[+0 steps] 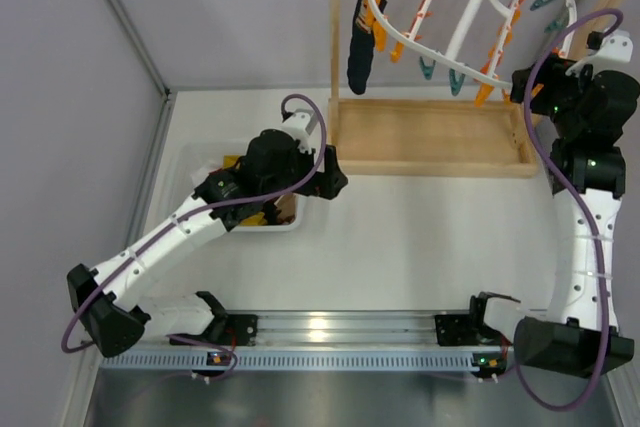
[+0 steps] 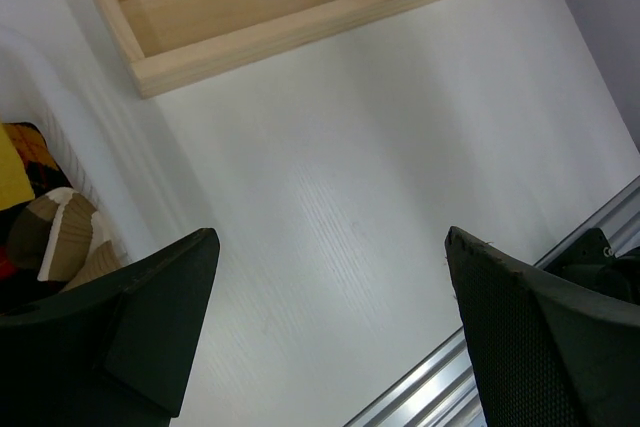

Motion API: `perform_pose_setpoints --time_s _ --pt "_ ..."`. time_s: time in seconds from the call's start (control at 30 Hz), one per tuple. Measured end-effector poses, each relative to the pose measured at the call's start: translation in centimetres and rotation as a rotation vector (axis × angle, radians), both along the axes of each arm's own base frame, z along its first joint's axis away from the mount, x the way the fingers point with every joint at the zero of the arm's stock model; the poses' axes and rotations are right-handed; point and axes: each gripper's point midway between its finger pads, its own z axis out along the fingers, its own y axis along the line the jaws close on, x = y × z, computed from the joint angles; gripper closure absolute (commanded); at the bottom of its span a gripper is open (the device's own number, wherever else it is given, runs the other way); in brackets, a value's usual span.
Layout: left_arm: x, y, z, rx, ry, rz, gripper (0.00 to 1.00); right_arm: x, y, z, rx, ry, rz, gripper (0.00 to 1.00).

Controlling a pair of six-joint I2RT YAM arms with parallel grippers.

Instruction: Remove the socks clipped to the hanger

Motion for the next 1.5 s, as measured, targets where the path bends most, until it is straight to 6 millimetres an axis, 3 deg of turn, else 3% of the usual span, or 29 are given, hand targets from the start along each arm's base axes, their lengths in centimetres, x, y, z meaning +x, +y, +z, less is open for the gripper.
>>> perform_pose_setpoints --time_s 0.3,0.43,0.63,0.77,0.97,1.27,1.5 --pt "0.8 -1.7 0.1 -0.008 -0.036 -0.012 0.02 2.7 -3.6 0.9 -0.059 0.035 -0.060 0.30" --pt "1.7 -2.6 0.0 -0.010 -0.045 -0.015 0.02 2.9 -4.3 1.7 -0.087 0.036 -0.078 0.29" --pt "3.0 -3.8 0.8 -0.026 -0.100 -0.027 0.02 3.4 -5.0 4.8 -0.135 -0.010 -0.086 0.28" --pt "4.2 -5.2 1.9 -0.051 -0.163 -0.066 0.02 3.9 -5.1 4.8 -0.150 -0.004 -0.077 0.27" --pt "7.5 -7.8 2.9 -0.107 -0.229 -0.114 0.02 4.0 -4.7 4.3 -0.158 0.022 -0.048 0.26" --pt "14.0 -10.2 5.8 -0.093 -0.375 -0.027 0.02 2.3 -3.6 7.4 -0.183 -0.040 -0.014 0.25" --pt "18.5 -10.9 4.8 -0.018 -0.427 0.076 0.02 1.1 -2.2 8.4 -0.175 -0.065 0.044 0.28"
